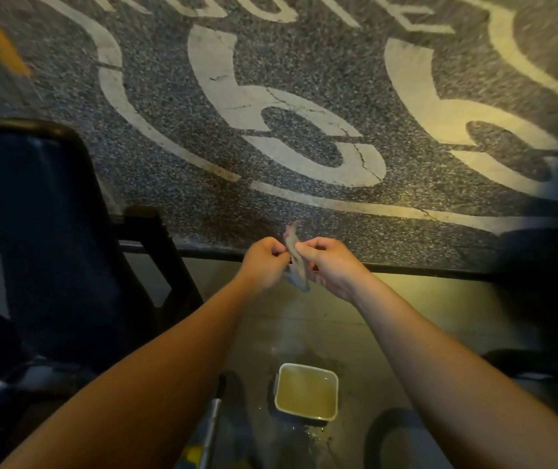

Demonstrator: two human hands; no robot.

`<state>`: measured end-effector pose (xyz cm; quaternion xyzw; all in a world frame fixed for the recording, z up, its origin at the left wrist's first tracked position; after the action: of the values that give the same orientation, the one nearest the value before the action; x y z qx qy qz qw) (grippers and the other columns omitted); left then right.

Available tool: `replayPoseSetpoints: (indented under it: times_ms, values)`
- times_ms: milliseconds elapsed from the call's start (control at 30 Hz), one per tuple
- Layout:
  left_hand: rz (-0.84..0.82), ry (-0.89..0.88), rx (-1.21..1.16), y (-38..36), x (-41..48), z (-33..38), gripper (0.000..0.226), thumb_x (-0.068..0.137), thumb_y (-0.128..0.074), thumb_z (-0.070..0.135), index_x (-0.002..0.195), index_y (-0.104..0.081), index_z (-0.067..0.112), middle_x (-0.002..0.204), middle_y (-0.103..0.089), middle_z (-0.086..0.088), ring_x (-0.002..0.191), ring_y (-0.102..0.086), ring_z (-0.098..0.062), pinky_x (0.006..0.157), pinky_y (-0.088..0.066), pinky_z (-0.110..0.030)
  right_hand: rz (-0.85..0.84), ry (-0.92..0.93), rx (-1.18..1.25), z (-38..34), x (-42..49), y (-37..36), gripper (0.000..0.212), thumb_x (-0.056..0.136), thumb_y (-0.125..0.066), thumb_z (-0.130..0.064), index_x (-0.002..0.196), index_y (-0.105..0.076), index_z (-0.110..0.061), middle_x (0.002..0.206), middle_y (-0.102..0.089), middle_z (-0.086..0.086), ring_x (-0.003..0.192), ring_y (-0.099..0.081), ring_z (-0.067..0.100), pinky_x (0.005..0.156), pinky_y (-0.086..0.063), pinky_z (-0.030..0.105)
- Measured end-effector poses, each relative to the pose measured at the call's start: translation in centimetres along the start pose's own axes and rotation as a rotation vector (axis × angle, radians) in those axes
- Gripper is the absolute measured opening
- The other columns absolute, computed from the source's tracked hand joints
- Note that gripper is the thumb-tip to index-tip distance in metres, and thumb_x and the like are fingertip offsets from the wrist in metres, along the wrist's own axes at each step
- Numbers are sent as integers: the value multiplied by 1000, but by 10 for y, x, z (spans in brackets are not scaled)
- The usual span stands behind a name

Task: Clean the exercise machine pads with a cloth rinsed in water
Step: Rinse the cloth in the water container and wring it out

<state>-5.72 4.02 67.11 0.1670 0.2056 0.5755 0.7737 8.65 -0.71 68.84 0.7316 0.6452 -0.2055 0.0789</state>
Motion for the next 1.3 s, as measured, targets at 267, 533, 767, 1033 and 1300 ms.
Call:
replayPoseSetpoints:
  times_ms: [267,533,767,1033,1300]
  values:
    - [4,52,-57,-2,47,-36,22,96,-66,21,83,-52,11,87,-62,-4,81,-58,-20,73,-48,-34,335,-5,-136,18,31,24,22,106,-54,-23,85,-53,-19,79,-59,4,69,-52,14,63,-45,29]
    - [-139,407,-873,-36,66,-95,39,108,-40,18,126,-47,-16,119,-66,-32,102,-73,-32,80,-62,-33,429,-96,182,61,56,61,16,101,-50,-11,111,-61,-7,104,-68,10,89,-63,19,64,-51,23]
    - [4,586,-745,-95,59,-180,25,102,-45,-1,122,-48,14,117,-56,-14,101,-66,-29,85,-61,-46,372,-167,63,152,83,96,41,96,-48,11,128,-56,-14,106,-63,14,95,-67,24,84,-58,34]
    - [-87,746,-502,-200,7,-313,22,97,-51,-7,110,-52,11,112,-65,-20,84,-69,-25,66,-60,-27,379,-445,-116,337,109,133,14,71,-74,-26,68,-66,-15,66,-56,2,65,-51,13,65,-44,31]
    - [-56,543,17,-301,1,-441,40,90,-52,-5,125,-59,14,119,-42,-3,97,-54,-18,89,-43,-17,-135,-614,-766,512,162,181,47,85,-72,-10,129,-58,-18,101,-65,5,85,-63,19,79,-51,32]
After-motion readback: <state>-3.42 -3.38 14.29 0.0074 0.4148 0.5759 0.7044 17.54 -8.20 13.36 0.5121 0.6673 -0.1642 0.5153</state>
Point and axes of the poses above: each hand's wrist, its own x-axis towards the middle knuckle, its own y-axis out of the back of the hand, z = x × y, the point moved 1 cm from there along x, towards the middle knuckle
